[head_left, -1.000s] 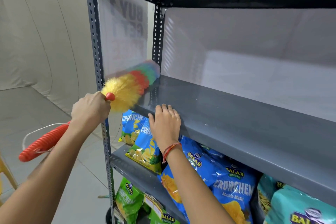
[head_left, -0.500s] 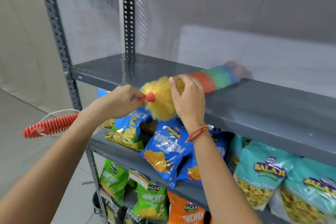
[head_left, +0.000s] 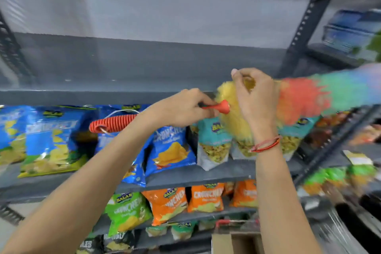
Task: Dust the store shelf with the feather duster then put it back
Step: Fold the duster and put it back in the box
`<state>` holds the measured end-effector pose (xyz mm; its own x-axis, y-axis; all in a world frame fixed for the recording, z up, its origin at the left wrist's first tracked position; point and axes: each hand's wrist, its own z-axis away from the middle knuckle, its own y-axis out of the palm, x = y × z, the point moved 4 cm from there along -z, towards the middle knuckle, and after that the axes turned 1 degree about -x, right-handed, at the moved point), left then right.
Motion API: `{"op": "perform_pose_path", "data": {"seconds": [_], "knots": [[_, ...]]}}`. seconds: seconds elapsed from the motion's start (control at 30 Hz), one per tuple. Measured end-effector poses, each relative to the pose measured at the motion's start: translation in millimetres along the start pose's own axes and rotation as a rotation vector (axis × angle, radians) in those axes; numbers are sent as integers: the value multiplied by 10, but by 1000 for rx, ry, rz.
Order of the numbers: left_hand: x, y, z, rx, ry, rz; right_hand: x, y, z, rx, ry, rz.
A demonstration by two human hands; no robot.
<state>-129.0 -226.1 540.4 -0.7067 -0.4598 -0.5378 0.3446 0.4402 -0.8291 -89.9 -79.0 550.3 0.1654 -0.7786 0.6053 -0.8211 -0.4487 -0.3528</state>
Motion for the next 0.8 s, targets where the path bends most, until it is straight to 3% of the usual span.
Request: {"op": "perform_pose_path", "data": {"seconds": [0.17,0.3,0.4,0.63,0.8], "knots": [[-298,591,-197,309,101,41,-454,-589,416,9,119,40],[-345,1412,-320,595,170,-80,-998,-779,1010,126,294,77],[-202,2172,-372,757,122,-213,-1458,-802,1554,235,437,190],[239,3544,-330,882,-72,-424,-2669,-521,2877,500,896,512],[546,4188,-361,868,-103,-549,-3107,-301,3381,662,1134,550]]}}
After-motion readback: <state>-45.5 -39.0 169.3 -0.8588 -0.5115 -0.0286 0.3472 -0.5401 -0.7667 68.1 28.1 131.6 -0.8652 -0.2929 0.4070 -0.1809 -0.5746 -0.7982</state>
